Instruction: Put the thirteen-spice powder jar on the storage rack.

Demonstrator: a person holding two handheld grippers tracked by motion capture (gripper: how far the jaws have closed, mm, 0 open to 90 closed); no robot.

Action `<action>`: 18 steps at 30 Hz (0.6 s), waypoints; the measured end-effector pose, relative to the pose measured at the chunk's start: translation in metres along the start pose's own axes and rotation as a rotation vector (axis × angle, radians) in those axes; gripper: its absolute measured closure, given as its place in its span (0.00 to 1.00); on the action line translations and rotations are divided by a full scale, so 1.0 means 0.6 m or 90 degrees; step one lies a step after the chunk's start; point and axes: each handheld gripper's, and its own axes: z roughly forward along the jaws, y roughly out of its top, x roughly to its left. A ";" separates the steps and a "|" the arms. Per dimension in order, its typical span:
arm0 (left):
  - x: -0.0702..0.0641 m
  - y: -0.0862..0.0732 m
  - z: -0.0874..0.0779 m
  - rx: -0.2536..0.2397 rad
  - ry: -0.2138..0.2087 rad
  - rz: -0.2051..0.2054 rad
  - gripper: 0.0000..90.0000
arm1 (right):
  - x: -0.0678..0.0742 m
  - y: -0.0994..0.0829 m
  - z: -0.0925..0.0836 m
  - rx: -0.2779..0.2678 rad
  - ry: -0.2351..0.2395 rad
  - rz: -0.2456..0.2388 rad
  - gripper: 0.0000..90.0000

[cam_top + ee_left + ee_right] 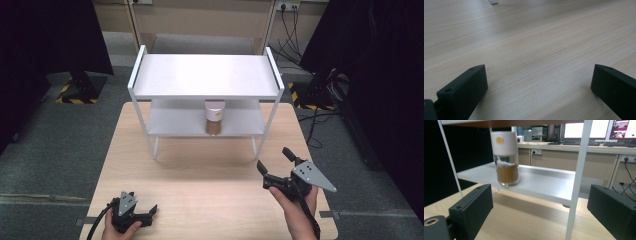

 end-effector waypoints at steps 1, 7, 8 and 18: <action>0.000 0.000 0.000 0.000 0.000 0.000 0.00 | -0.001 -0.004 0.001 0.004 -0.002 0.000 0.07; 0.000 0.000 0.000 0.000 0.000 0.000 0.00 | -0.011 -0.045 0.011 0.052 -0.010 0.008 0.07; 0.000 0.000 0.000 0.000 0.000 0.000 0.00 | -0.012 -0.051 0.012 0.057 -0.010 0.010 0.07; 0.000 0.000 0.000 0.000 0.000 0.001 0.00 | -0.029 -0.124 0.020 0.143 -0.013 0.024 0.06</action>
